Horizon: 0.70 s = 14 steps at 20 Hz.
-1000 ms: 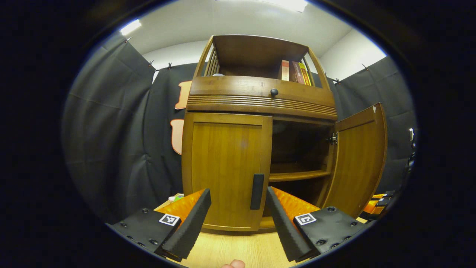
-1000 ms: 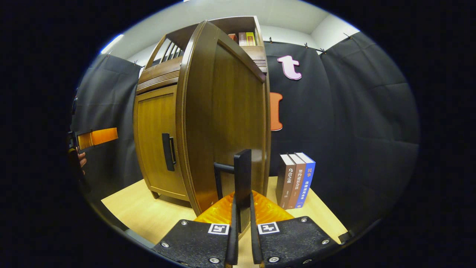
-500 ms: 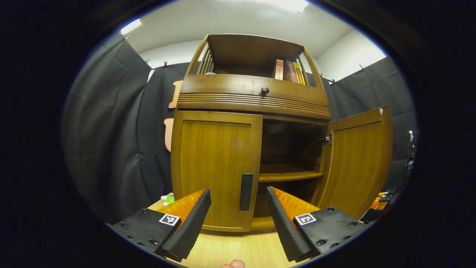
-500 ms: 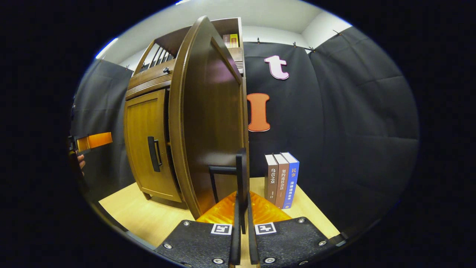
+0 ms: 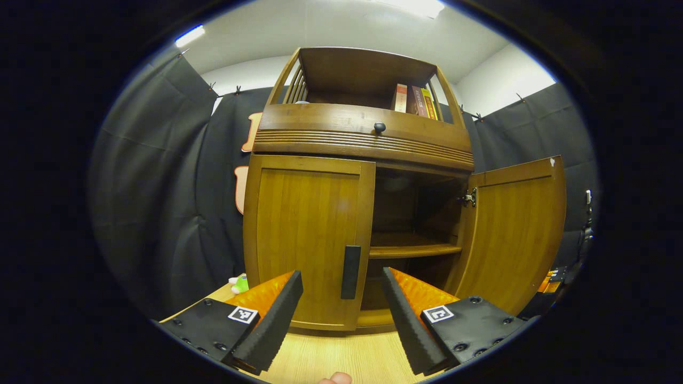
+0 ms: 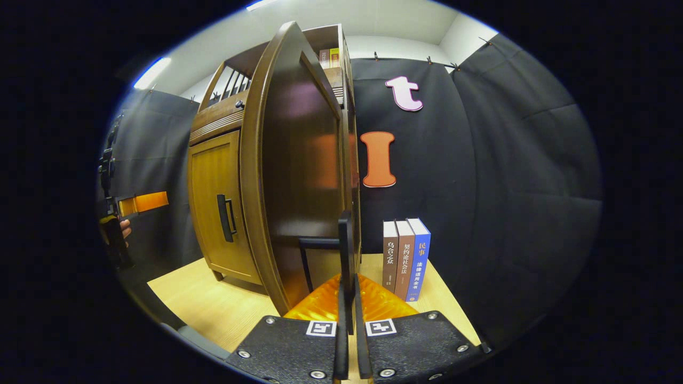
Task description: Open the right door of the double-door shoe cabinet with the right hand, and open the left door with the left hand.
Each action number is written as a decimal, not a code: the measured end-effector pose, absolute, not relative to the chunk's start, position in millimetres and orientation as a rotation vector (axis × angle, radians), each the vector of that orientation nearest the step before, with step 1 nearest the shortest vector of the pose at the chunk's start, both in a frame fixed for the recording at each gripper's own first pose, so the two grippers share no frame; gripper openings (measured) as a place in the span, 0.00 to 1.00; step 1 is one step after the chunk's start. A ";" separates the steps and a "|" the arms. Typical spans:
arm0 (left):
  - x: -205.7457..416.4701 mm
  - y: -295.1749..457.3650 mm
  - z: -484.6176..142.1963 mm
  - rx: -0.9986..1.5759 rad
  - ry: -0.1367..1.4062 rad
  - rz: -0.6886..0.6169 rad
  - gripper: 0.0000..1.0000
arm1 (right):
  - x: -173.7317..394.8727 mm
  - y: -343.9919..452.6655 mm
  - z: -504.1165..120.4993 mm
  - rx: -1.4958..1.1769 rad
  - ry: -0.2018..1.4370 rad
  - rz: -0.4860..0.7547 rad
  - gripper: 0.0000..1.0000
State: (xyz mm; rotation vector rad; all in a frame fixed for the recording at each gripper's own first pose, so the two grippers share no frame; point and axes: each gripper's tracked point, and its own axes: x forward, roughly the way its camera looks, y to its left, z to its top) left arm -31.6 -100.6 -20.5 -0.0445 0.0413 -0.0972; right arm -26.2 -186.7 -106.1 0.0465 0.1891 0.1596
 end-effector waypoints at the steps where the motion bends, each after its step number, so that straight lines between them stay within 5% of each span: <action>1: -31.7 -99.6 -21.6 -0.046 0.043 -0.095 0.95 | -26.0 -190.5 -105.6 0.051 0.183 0.167 0.06; 9: -29.2 -99.0 -20.2 -0.040 0.041 -0.095 0.94 | -24.4 -202.3 -106.9 0.092 0.161 0.151 0.13; 10: -29.1 -99.7 -20.3 -0.038 0.041 -0.096 0.94 | -25.8 -201.3 -105.6 0.092 0.157 0.139 0.28; 11: -28.4 -100.0 -20.1 -0.037 0.041 -0.097 0.95 | -27.5 -200.7 -105.7 0.085 0.159 0.133 0.31; 12: -29.2 -100.4 -21.5 -0.036 0.041 -0.100 0.94 | -26.4 -200.0 -106.2 0.081 0.156 0.131 0.22; 14: -28.4 -100.2 -21.7 -0.030 0.041 -0.103 0.96 | -27.2 -201.8 -105.6 0.085 0.146 0.134 0.27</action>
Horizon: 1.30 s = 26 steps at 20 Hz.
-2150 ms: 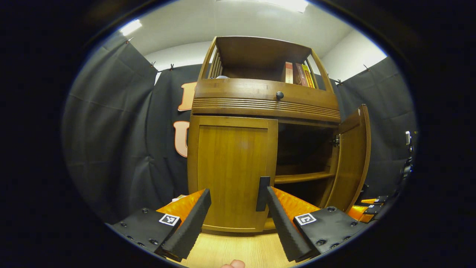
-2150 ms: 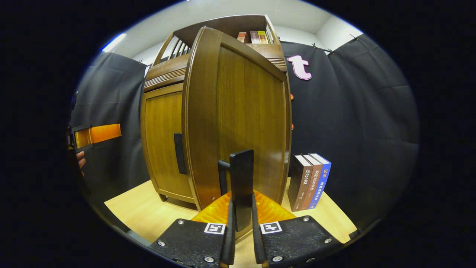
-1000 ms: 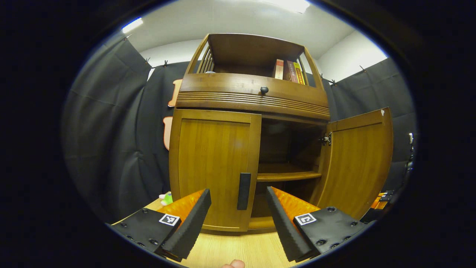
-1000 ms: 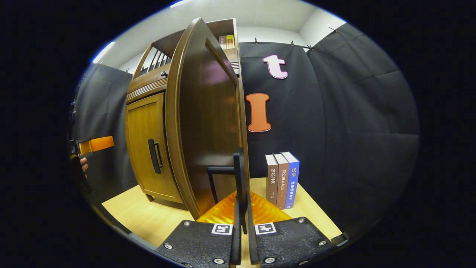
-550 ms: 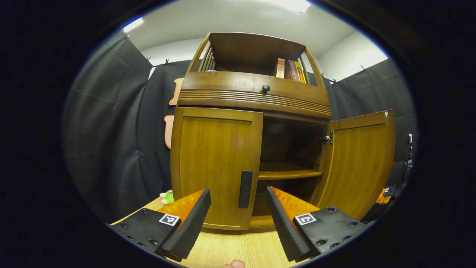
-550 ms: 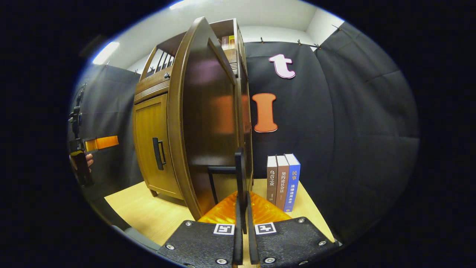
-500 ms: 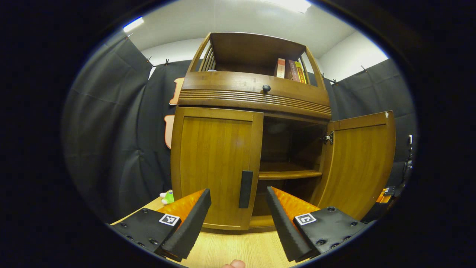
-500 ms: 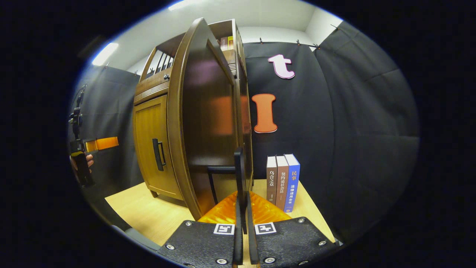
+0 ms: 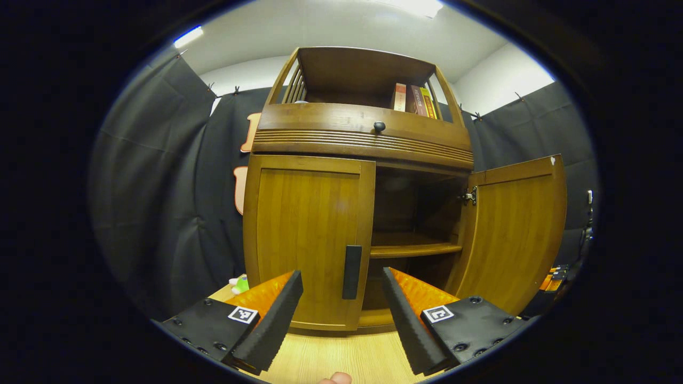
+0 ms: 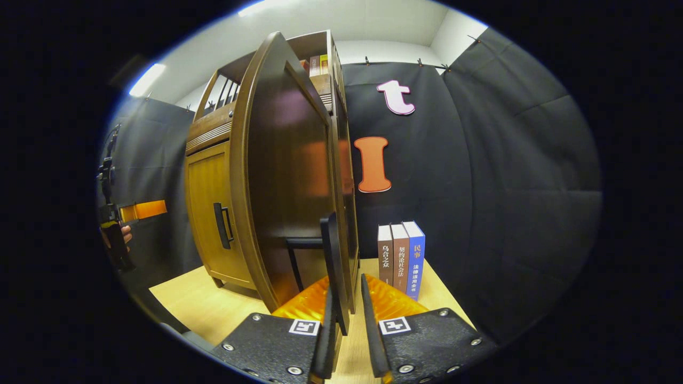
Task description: Open the right door of the double-door shoe cabinet with the right hand, and open the left door with the left hand.
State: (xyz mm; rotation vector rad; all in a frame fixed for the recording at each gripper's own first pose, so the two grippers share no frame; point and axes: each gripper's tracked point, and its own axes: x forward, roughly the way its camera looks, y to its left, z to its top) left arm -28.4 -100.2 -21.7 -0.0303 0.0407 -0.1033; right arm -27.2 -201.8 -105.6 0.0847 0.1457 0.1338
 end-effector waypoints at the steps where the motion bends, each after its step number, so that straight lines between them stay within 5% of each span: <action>1: -29.0 -99.3 -23.8 -0.027 0.042 -0.104 0.94 | -30.4 -207.1 -107.1 0.087 0.148 0.125 0.33; 2: -28.0 -98.8 -24.6 -0.025 0.043 -0.103 0.95 | -35.8 -215.8 -109.2 0.087 0.154 0.108 0.46; 3: -27.4 -98.4 -24.8 -0.025 0.044 -0.102 0.95 | -43.3 -224.6 -109.7 0.090 0.154 0.084 0.41; 4: -26.0 -97.4 -26.4 -0.028 0.045 -0.101 0.94 | -48.1 -233.6 -109.2 0.097 0.151 0.053 0.54; 6: -22.0 -97.8 -30.4 -0.039 0.051 -0.106 0.95 | -66.1 -240.4 -102.8 0.130 0.143 0.022 0.44; 8: -17.8 -101.2 -33.1 -0.046 0.055 -0.113 0.95 | -84.9 -243.0 -92.4 0.138 0.125 -0.015 0.60; 10: -11.5 -100.1 -35.4 -0.037 0.055 -0.112 0.95 | -99.3 -236.8 -82.2 0.105 0.121 -0.048 0.42; 12: -4.4 -100.6 -36.4 -0.020 0.054 -0.105 0.95 | -107.2 -223.5 -72.6 0.077 0.133 -0.062 0.46; 13: -1.3 -100.1 -37.0 -0.013 0.054 -0.101 0.95 | -109.4 -213.0 -68.2 0.075 0.136 -0.056 0.72; 19: 3.4 -94.4 -43.6 -0.014 0.057 -0.080 0.95 | -89.6 -150.0 -48.7 0.083 0.125 0.002 0.64; 22: 6.7 -90.7 -43.8 -0.013 0.055 -0.071 0.95 | -83.6 -148.9 -50.3 -0.004 0.136 -0.030 1.00; 26: 24.2 -95.1 -46.1 -0.008 0.056 -0.087 0.95 | -89.8 -121.8 -37.9 0.016 0.114 0.030 0.94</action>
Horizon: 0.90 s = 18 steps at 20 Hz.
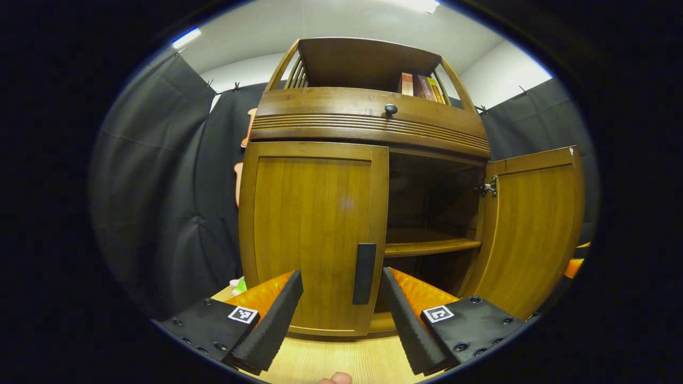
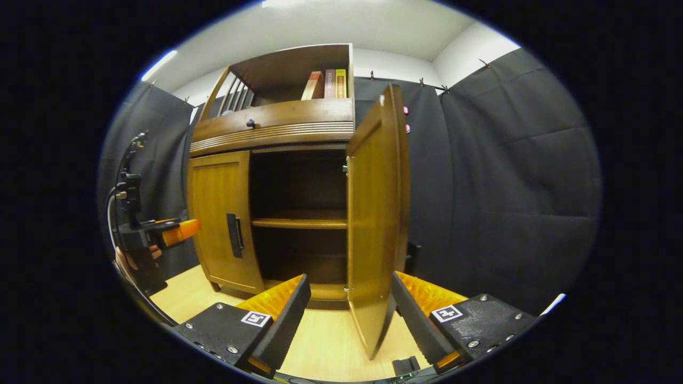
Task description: Open the right door of the double-door shoe cabinet with the right hand, and open the left door with the left hand.
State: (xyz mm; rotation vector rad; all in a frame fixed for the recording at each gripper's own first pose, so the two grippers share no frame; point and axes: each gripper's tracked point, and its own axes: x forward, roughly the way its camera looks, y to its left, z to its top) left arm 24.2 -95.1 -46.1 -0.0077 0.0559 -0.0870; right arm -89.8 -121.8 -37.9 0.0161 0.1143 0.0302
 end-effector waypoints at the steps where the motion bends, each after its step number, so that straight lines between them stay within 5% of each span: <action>1: 31.7 -100.0 -49.3 0.002 0.069 -0.100 0.96 | -89.0 -115.1 -37.7 0.038 0.111 0.047 0.94; 18: 146.4 -125.0 -103.5 -0.014 0.133 -0.123 0.92 | -98.0 -119.4 -31.0 0.100 0.089 0.042 0.94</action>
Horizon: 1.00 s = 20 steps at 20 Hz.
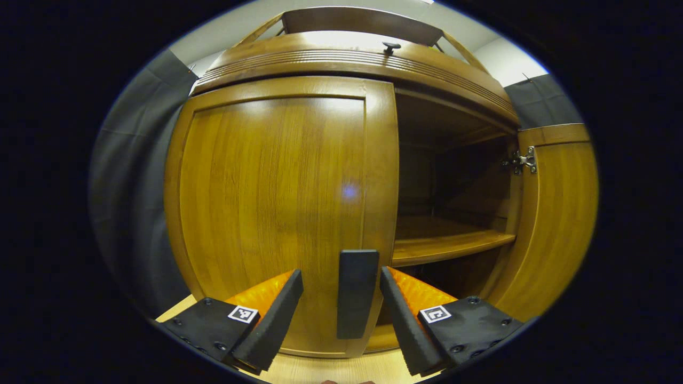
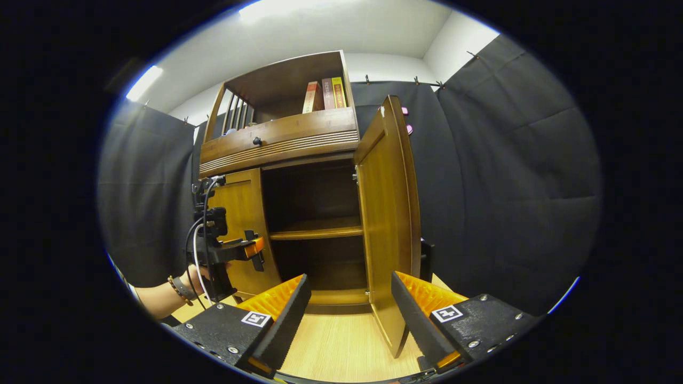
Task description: Open the right door of the double-door shoe cabinet with the right hand, and open the left door with the left hand.
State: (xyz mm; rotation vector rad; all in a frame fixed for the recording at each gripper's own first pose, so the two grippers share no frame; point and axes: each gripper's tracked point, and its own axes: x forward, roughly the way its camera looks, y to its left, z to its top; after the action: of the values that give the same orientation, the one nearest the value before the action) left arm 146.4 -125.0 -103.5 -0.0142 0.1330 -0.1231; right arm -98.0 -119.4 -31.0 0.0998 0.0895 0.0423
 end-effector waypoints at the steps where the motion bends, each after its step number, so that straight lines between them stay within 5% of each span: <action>1: 148.6 -125.4 -103.8 -0.019 0.126 -0.120 0.91 | -99.0 -122.5 -32.2 0.099 0.093 0.035 0.94; 16: 143.2 -138.2 -109.6 0.015 0.124 -0.155 0.39 | -96.4 -114.0 -51.4 0.039 0.139 0.043 0.94; 20: 118.3 -134.1 -107.8 0.009 0.152 -0.165 0.40 | -98.2 -110.1 -49.6 0.026 0.139 0.051 0.94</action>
State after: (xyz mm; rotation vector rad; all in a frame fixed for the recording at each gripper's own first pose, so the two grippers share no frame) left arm 118.3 -134.1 -107.8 0.0087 0.1521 -0.1650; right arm -98.2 -110.1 -49.6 0.0256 0.1392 0.0515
